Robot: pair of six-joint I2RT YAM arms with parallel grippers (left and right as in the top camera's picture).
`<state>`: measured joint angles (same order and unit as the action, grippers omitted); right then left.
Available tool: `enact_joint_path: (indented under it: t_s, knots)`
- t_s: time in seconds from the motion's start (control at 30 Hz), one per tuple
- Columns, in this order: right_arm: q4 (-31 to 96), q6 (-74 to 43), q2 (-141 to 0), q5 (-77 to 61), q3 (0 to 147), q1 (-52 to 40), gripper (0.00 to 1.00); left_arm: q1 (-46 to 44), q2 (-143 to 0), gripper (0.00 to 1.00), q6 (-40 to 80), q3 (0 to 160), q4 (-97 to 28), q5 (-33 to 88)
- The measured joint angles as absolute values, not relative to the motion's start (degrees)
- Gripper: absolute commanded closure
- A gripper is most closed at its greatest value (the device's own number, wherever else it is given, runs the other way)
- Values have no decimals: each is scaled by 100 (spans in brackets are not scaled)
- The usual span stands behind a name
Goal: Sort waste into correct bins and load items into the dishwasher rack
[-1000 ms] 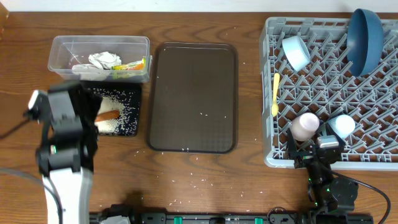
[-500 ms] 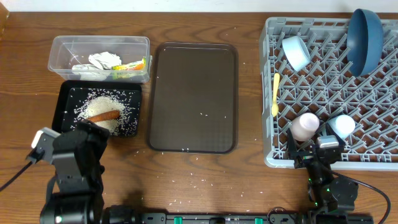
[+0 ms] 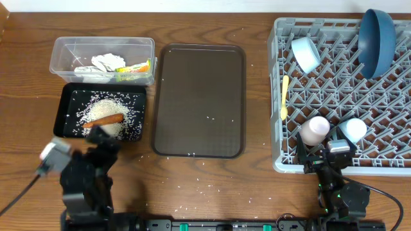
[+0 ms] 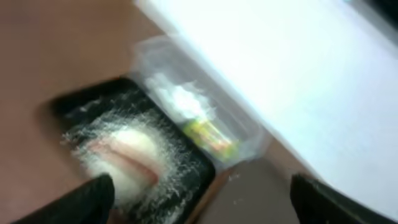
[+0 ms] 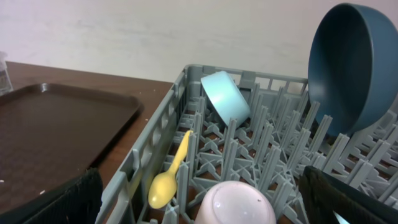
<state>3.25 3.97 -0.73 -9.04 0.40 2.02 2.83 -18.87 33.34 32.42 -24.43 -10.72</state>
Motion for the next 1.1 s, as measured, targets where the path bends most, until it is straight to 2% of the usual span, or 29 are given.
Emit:
enact_joint_path:
  t_s: [0.1, 0.3, 0.6, 1.1]
  knots:
    - [325, 399, -73, -902, 40, 202, 1, 244, -1446, 9, 1734, 2429, -1140, -126]
    - [325, 399, -73, -904, 40, 202, 1, 213, -884, 9, 110, 1286, -768, 762]
    - [322, 399, -73, -902, 40, 202, 1, 213, -93, 9, -388, 440, -609, 663]
    - [322, 399, -73, -904, 40, 202, 1, 213, -62, 9, -432, 193, -294, 491]
